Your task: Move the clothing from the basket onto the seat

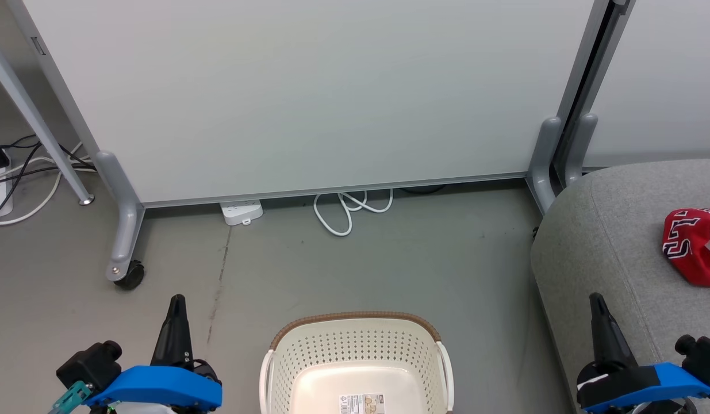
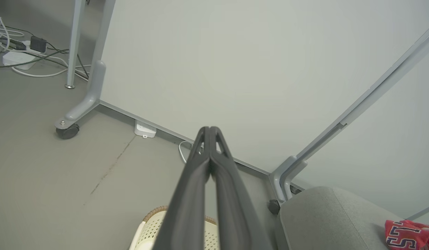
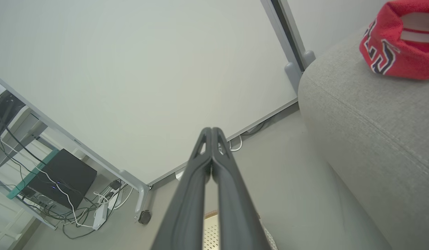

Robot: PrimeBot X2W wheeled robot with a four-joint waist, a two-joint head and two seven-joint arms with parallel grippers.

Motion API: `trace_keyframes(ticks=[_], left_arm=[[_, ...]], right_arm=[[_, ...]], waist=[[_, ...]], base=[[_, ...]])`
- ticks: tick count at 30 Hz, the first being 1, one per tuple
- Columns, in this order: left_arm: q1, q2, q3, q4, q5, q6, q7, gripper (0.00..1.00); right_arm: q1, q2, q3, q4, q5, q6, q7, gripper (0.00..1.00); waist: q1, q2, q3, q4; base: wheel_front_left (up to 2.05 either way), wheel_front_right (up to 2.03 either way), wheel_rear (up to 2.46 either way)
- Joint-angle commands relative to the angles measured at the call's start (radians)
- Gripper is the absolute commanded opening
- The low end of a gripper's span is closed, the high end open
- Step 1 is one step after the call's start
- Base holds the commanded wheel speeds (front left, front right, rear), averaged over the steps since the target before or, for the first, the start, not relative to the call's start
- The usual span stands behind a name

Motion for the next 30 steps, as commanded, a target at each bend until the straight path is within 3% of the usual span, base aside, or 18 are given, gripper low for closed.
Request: trace_keyframes(ticks=[1, 30], left_arm=[[-0.032, 0.0, 0.008, -0.018, -0.036, -0.005, 0.007, 0.0], [-0.051, 0.0, 0.062, -0.03, -0.429, -0.017, 0.108, 0.0]], right_arm=[[-0.028, -0.002, -0.004, -0.017, 0.038, 0.0, 0.008, 0.0], [-0.053, -0.001, -0.019, -0.029, 0.425, 0.0, 0.109, 0.0]], waist=[[-0.0001, 0.0, 0.0, -0.001], [-0.0001, 0.0, 0.008, -0.014]], base=[[0.0, 0.0, 0.0], [0.0, 0.0, 0.0]])
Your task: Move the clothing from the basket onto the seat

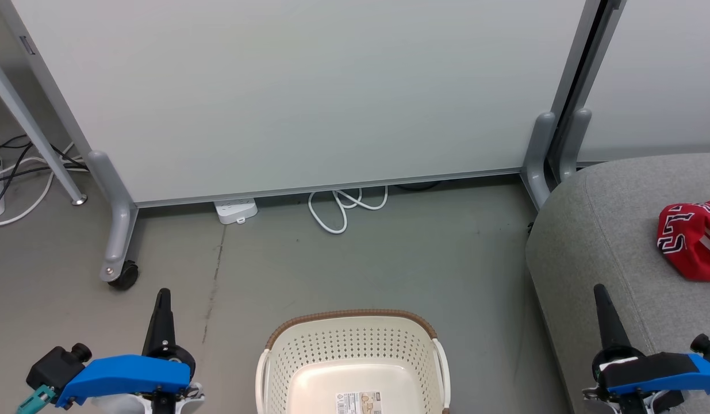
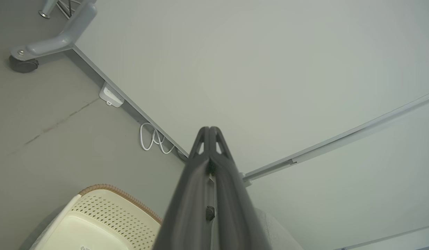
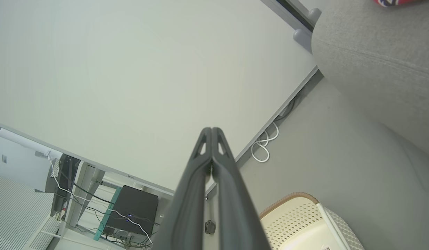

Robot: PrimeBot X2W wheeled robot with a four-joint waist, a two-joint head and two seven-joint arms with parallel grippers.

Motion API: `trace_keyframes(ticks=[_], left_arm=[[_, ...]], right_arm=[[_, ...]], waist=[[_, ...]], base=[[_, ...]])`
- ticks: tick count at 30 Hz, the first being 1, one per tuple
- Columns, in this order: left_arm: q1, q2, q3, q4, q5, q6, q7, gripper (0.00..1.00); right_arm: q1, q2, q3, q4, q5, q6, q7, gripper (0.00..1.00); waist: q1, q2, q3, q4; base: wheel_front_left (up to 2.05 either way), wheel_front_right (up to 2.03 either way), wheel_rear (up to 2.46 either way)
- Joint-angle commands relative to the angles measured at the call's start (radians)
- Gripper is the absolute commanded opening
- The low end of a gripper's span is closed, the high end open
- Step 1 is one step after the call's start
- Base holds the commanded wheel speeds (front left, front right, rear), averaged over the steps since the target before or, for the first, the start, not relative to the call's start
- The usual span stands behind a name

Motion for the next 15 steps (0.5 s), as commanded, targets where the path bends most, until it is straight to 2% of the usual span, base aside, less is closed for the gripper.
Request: trace_keyframes(ticks=[1, 15], left_arm=[[-0.027, 0.001, 0.01, -0.014, -0.03, -0.007, 0.008, 0.0], [-0.034, 0.001, 0.03, -0.018, -0.176, -0.011, 0.045, 0.0]], right_arm=[[-0.028, -0.002, -0.003, -0.013, 0.03, 0.0, 0.008, 0.0], [-0.034, -0.001, -0.008, -0.017, 0.175, 0.0, 0.045, 0.0]], waist=[[-0.0001, 0.0, 0.0, -0.001], [-0.0001, 0.0, 0.004, -0.007]], base=[[0.0, 0.0, 0.0], [0.0, 0.0, 0.0]])
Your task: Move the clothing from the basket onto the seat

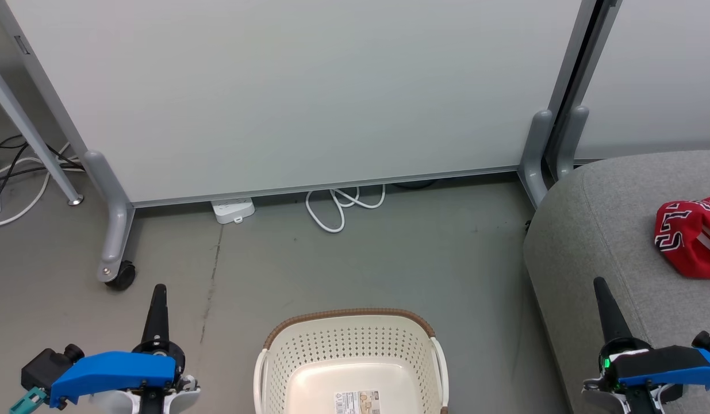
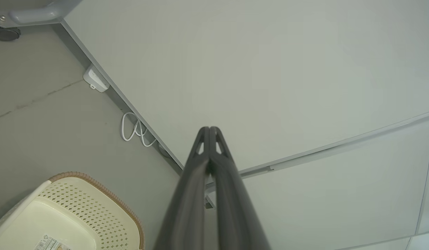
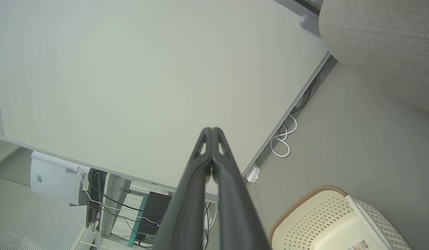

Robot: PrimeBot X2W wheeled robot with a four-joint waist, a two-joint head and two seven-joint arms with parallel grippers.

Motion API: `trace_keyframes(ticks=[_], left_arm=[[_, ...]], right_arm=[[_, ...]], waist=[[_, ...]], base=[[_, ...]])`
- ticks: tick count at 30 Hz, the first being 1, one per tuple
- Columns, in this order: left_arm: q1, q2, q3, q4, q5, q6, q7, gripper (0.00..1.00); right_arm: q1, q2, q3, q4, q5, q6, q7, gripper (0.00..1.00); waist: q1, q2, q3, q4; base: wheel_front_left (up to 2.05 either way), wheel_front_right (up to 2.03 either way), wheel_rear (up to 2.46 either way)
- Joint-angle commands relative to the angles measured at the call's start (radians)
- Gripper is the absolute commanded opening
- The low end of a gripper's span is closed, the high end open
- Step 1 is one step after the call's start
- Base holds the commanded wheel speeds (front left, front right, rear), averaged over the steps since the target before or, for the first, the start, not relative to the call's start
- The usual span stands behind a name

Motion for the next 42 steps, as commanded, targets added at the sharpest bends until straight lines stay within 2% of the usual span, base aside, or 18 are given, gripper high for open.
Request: trace_keyframes(ticks=[1, 42], left_arm=[[-0.025, 0.001, 0.009, -0.011, -0.028, -0.007, 0.007, 0.0], [-0.039, 0.0, 0.054, -0.02, -0.367, -0.018, 0.094, 0.0]], right_arm=[[-0.019, -0.001, -0.002, -0.012, 0.031, 0.0, 0.008, 0.0], [-0.037, 0.0, -0.015, -0.019, 0.364, 0.001, 0.096, 0.0]], waist=[[-0.0001, 0.0, 0.0, -0.001], [-0.0001, 0.0, 0.011, -0.019]], base=[[0.0, 0.0, 0.0], [0.0, 0.0, 0.0]])
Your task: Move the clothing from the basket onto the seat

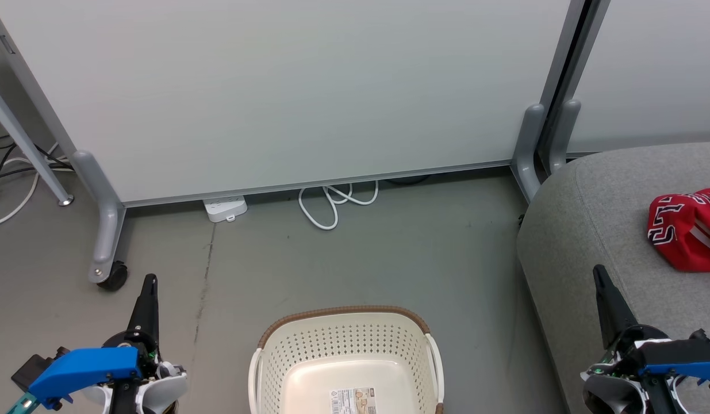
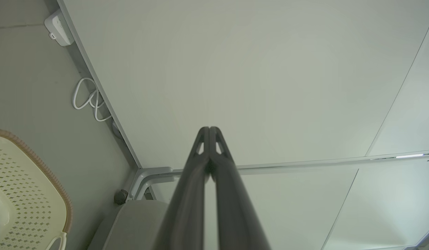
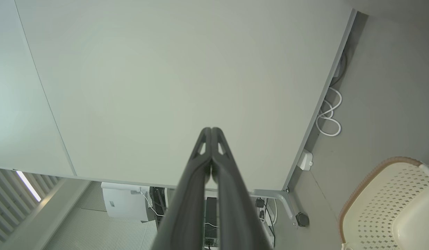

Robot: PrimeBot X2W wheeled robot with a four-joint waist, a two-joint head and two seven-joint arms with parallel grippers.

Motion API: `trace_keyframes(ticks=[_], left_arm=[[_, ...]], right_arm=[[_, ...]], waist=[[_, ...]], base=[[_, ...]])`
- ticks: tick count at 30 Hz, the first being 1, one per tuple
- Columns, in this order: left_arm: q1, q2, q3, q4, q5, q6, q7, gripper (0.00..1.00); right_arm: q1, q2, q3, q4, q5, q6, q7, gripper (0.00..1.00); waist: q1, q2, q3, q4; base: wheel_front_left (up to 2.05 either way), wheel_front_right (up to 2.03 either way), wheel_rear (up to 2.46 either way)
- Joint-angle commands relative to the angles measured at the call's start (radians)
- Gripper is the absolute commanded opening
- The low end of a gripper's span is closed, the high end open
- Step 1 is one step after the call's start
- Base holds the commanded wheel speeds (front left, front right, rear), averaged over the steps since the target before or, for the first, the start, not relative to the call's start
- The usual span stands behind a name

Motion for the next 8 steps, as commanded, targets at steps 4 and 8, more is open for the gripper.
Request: trace_keyframes(ticks=[4, 8], left_arm=[[-0.016, 0.0, 0.008, -0.007, -0.038, -0.009, 0.01, 0.0], [-0.017, 0.0, 0.011, -0.008, -0.066, -0.011, 0.017, 0.0]], right_arm=[[-0.013, 0.0, -0.003, -0.005, 0.04, 0.001, 0.01, 0.0], [-0.015, 0.0, -0.004, -0.005, 0.066, 0.001, 0.018, 0.0]], waist=[[0.0, 0.0, 0.001, -0.002], [0.0, 0.0, 0.002, -0.004]], base=[[0.0, 0.0, 0.0], [0.0, 0.0, 0.0]])
